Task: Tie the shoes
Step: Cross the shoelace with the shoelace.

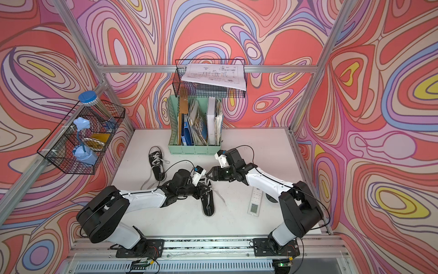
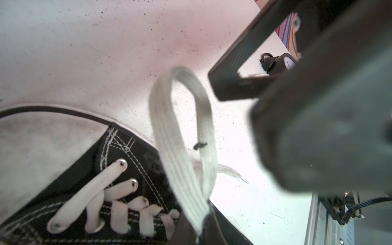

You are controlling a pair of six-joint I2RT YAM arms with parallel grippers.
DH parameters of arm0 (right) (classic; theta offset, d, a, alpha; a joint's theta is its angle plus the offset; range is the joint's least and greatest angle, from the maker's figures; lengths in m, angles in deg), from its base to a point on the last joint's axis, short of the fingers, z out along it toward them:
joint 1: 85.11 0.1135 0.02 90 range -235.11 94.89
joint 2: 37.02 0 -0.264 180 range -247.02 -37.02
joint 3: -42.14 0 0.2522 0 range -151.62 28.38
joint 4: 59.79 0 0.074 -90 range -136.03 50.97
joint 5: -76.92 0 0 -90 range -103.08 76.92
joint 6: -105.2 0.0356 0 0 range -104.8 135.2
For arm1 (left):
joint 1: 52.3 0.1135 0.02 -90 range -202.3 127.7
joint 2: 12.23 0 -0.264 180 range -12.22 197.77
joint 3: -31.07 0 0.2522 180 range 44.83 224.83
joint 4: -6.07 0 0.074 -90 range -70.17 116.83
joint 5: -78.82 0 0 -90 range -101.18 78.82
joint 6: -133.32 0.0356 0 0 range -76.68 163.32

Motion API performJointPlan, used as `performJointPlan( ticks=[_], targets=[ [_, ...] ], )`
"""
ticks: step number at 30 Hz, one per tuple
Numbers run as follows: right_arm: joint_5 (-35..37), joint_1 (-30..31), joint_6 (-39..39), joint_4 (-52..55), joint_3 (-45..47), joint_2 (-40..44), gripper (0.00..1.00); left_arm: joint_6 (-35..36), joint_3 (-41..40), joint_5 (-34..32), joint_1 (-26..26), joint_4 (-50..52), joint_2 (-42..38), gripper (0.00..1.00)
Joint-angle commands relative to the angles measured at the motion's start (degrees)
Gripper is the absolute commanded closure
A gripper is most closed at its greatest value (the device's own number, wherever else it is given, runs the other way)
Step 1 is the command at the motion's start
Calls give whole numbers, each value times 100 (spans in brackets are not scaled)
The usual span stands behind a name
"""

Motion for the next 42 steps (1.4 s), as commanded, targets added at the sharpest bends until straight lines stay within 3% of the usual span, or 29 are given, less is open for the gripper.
performJointPlan(
  ticks=[1,4,13,18,22,27,36,42],
  targets=[
    [500,-130,-363,523,-38,343,39,-15,-65,202,55,-358,21,100],
    [507,-200,-441,424,149,509,37,10,-125,301,65,-504,20,100],
    [-1230,-200,-344,-2104,1374,71,23,170,-337,672,160,-819,-80,100],
    [-1758,-178,-15,-3423,1758,-379,21,220,-368,790,195,-929,-121,100],
    [-1975,-88,102,-3823,1772,-720,22,180,-368,829,215,-1025,-112,100],
    [-2034,-59,174,-3887,1849,-764,32,126,-570,767,266,-1040,-128,100],
    [-1911,-59,152,-3602,2078,-337,60,25,-653,656,361,-1197,-141,100],
    [-1993,-44,229,-3594,2151,-244,69,-15,-651,682,372,-1246,-176,100]
  ],
)
